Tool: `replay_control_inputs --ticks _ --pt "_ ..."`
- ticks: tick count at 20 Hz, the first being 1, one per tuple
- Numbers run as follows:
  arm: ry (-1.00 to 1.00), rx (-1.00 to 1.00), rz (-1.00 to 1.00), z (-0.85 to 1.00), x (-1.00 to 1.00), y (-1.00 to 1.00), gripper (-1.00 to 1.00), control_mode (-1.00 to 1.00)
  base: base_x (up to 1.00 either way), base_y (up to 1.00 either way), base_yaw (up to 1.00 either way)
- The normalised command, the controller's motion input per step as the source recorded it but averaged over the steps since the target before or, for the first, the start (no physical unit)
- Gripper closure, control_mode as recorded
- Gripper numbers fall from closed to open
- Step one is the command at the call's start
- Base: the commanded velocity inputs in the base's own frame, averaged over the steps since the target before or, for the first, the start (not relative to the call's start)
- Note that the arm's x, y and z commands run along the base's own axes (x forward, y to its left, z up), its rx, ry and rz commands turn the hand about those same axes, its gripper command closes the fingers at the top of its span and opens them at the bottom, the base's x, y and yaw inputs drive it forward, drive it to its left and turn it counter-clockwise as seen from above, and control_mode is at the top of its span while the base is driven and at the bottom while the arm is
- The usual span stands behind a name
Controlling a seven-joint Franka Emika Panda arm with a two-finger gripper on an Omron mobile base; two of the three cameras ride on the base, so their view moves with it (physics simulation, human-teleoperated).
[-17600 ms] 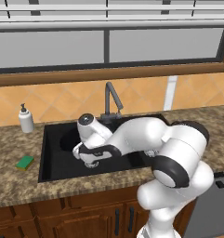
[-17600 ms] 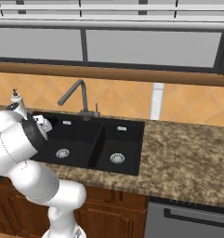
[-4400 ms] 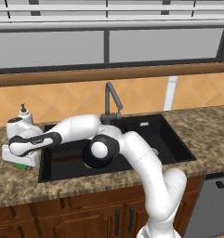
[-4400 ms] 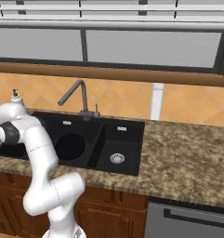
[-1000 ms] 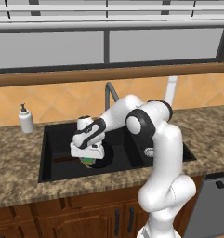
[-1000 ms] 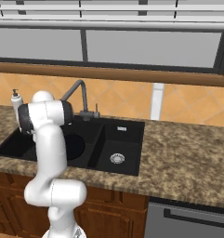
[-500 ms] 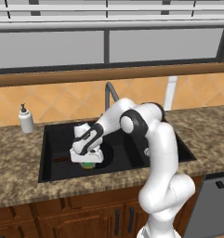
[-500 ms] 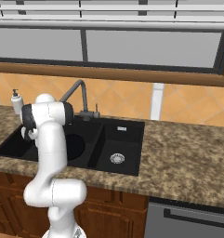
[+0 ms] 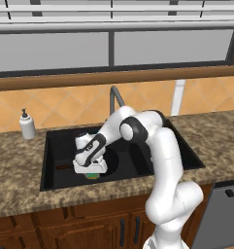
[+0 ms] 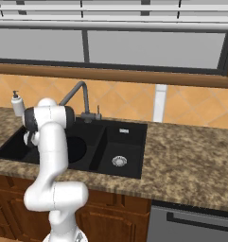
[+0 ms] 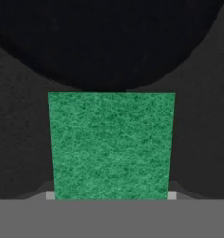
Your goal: Pick the pan and sponge and place them into the sink. Then turn on the water.
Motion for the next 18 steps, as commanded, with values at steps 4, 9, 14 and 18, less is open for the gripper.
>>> replay_control_inputs --ticks 4,9,14,18 --pt "0.0 -0.03 0.0 -0.21 0.11 0.0 1.0 -1.0 0.0 0.0 0.0" --pt "0.0 0.0 0.0 -0.15 0.13 0.0 1.0 -1.0 0.0 0.0 0.0" --pt "0.04 0.0 0.0 -0.02 0.13 0.0 1.0 -1.0 0.0 0.0 0.0" --pt "0.01 0.0 0.0 -0.03 0.11 0.0 -1.0 -1.0 0.0 0.0 0.0"
